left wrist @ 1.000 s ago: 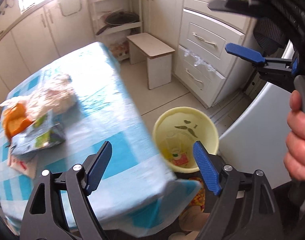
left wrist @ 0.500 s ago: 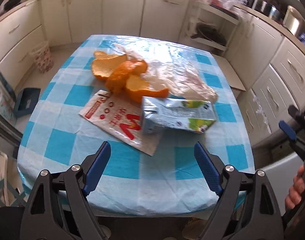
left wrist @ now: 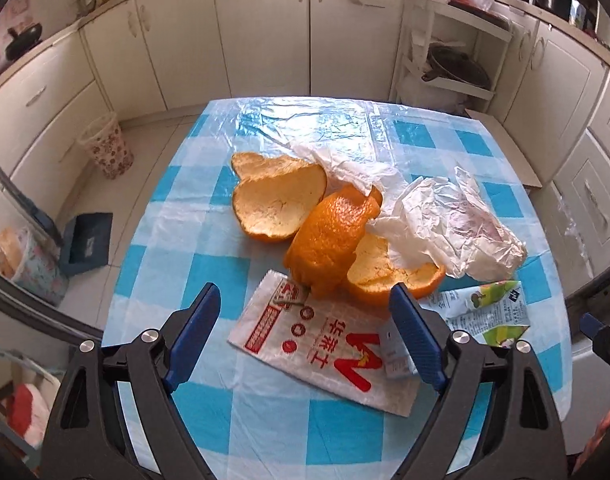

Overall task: Collect trash
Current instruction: 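Return both open tools to the table over the orange peels, then grasp the curled orange peel with the left gripper, then grasp the white plastic bag with the right gripper while the left gripper holds the peel, then carry the peel and white bag to the yellow bucket and release both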

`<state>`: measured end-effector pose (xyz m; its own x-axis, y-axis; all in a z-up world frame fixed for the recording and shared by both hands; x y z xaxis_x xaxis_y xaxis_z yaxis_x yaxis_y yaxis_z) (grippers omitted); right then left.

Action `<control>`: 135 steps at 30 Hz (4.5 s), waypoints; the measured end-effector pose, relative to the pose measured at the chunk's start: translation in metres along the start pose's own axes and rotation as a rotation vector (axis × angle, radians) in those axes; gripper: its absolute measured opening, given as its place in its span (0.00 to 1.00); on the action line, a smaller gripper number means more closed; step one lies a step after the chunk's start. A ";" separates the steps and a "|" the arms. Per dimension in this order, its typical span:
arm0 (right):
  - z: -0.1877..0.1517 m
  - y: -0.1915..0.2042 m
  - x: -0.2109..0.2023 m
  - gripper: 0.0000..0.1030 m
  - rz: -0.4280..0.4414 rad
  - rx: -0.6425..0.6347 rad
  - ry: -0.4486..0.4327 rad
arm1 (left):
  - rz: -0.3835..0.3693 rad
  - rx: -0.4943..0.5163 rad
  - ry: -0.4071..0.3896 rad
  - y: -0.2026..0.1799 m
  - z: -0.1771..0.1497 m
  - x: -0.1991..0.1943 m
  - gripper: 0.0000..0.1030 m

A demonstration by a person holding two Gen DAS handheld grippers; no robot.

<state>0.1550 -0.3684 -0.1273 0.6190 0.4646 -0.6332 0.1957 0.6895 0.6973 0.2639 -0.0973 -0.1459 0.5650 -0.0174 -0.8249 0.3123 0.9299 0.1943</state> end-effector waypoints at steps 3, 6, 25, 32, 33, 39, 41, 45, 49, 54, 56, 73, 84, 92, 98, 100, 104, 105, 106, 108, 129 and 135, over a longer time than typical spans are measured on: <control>-0.005 0.002 0.011 0.70 -0.014 -0.013 0.028 | 0.050 0.051 0.001 -0.003 0.017 0.015 0.81; -0.008 0.003 0.020 0.71 -0.032 -0.024 0.051 | 0.096 0.109 0.004 -0.007 0.030 0.028 0.81; 0.003 0.005 0.049 0.72 -0.059 -0.022 0.072 | 0.025 0.098 0.008 0.017 0.038 0.025 0.09; 0.011 0.030 0.050 0.72 -0.057 -0.107 0.001 | -0.052 -0.004 -0.054 0.053 0.037 -0.006 0.08; 0.012 0.036 0.052 0.72 -0.059 -0.128 -0.006 | -0.056 -0.020 -0.060 0.058 0.037 -0.008 0.08; 0.006 0.060 0.074 0.72 -0.052 -0.229 0.015 | -0.060 -0.118 -0.069 0.092 0.033 -0.009 0.08; 0.004 0.064 0.081 0.72 -0.057 -0.246 0.025 | -0.055 -0.132 -0.072 0.100 0.032 -0.010 0.08; 0.008 0.074 0.090 0.72 -0.048 -0.257 0.023 | -0.063 -0.165 -0.091 0.110 0.033 -0.015 0.08; 0.020 0.098 0.108 0.72 -0.021 -0.282 0.016 | -0.102 -0.203 -0.100 0.113 0.034 -0.017 0.08; 0.033 0.125 0.150 0.72 -0.018 -0.327 0.061 | -0.124 -0.205 -0.104 0.110 0.037 -0.017 0.08; 0.036 0.129 0.169 0.72 -0.031 -0.326 0.088 | -0.122 -0.200 -0.109 0.110 0.037 -0.019 0.08; 0.047 0.124 0.170 0.46 0.025 -0.253 0.103 | -0.094 -0.242 -0.085 0.124 0.030 -0.013 0.08; 0.053 0.117 0.209 0.29 -0.077 -0.259 0.140 | -0.093 -0.244 -0.083 0.123 0.029 -0.011 0.08; 0.063 0.120 0.180 0.05 0.019 -0.217 0.111 | -0.090 -0.248 -0.086 0.123 0.031 -0.012 0.08; 0.065 0.134 0.138 0.05 0.124 -0.226 0.079 | -0.092 -0.242 -0.092 0.122 0.030 -0.015 0.08; 0.066 0.131 0.125 0.05 0.139 -0.217 0.074 | -0.098 -0.237 -0.098 0.119 0.031 -0.017 0.08; 0.069 0.118 0.098 0.05 0.157 -0.181 0.061 | -0.120 -0.214 -0.108 0.104 0.034 -0.021 0.08; 0.071 0.114 0.090 0.05 0.153 -0.180 0.052 | -0.127 -0.206 -0.113 0.098 0.035 -0.023 0.08; 0.073 0.110 0.081 0.05 0.150 -0.181 0.041 | -0.135 -0.199 -0.119 0.093 0.037 -0.025 0.08; 0.076 0.102 0.062 0.05 0.142 -0.182 0.018 | -0.155 -0.180 -0.136 0.079 0.042 -0.029 0.08; 0.079 -0.145 -0.067 0.08 -0.237 0.064 -0.052 | -0.440 0.168 -0.193 -0.186 0.058 -0.070 0.08; 0.059 -0.200 -0.061 0.08 -0.324 0.131 0.028 | -0.490 0.239 -0.161 -0.258 0.044 -0.074 0.08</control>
<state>0.1234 -0.5671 -0.2082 0.4877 0.2498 -0.8365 0.4760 0.7271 0.4947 0.1749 -0.3518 -0.1113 0.4144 -0.4993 -0.7609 0.7208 0.6905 -0.0606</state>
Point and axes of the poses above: each gripper's, at about its wrist camera, not at the fingertips, and x roughly the way its jaws point, y to its left, z to its top, the point moved 7 cm from there along x, roughly the way its jaws point, and after that the axes turned 15 degrees about x, right-handed, at the moved point
